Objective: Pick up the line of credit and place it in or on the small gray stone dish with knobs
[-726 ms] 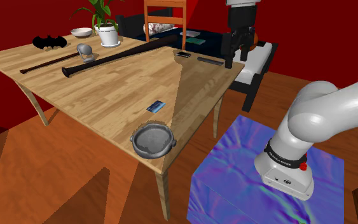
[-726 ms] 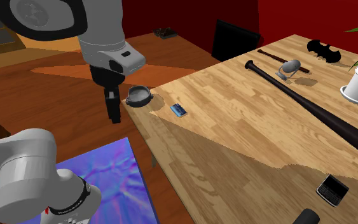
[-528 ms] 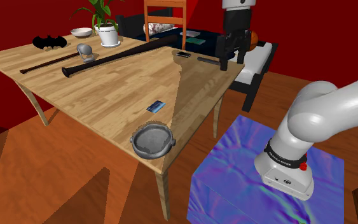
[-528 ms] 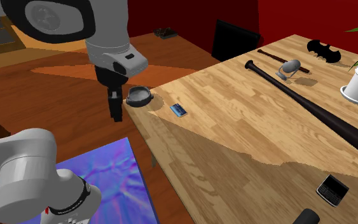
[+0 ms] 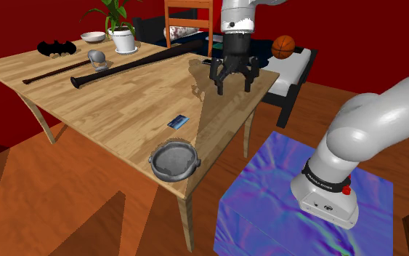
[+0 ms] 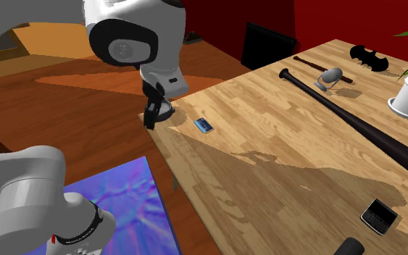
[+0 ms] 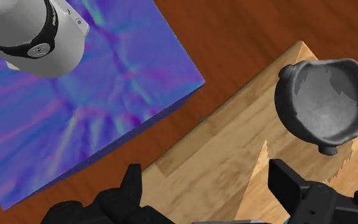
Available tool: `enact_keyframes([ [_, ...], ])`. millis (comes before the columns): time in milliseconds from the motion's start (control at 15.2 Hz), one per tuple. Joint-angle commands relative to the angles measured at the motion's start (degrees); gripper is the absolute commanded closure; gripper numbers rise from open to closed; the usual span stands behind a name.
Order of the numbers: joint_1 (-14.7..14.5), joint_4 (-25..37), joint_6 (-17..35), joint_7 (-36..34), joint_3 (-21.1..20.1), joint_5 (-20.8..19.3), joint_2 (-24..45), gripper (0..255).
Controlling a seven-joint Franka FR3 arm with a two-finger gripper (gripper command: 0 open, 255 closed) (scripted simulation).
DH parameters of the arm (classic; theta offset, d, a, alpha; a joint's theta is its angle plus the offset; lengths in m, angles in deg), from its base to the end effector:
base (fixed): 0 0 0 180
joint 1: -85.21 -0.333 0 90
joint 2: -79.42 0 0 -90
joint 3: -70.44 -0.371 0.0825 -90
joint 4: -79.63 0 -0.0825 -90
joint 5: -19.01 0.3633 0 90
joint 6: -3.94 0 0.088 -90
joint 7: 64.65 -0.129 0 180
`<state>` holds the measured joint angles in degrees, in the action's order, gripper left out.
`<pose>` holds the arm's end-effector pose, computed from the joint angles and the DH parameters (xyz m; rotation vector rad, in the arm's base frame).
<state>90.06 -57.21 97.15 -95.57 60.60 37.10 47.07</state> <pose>0.3035 0.0758 0.5353 -2.8586 0.7881 0.3815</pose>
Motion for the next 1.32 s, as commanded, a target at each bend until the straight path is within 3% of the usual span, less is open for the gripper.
enact_keyframes([
  [0,0.69,1.42,2.85,-4.86,-1.29,2.67,4.3,0],
  [792,3.19,9.43,20.88,-27.02,-4.55,15.01,28.39,0],
  [1254,3.32,13.8,29.15,-34.36,-4.35,20.47,39.22,0],
])
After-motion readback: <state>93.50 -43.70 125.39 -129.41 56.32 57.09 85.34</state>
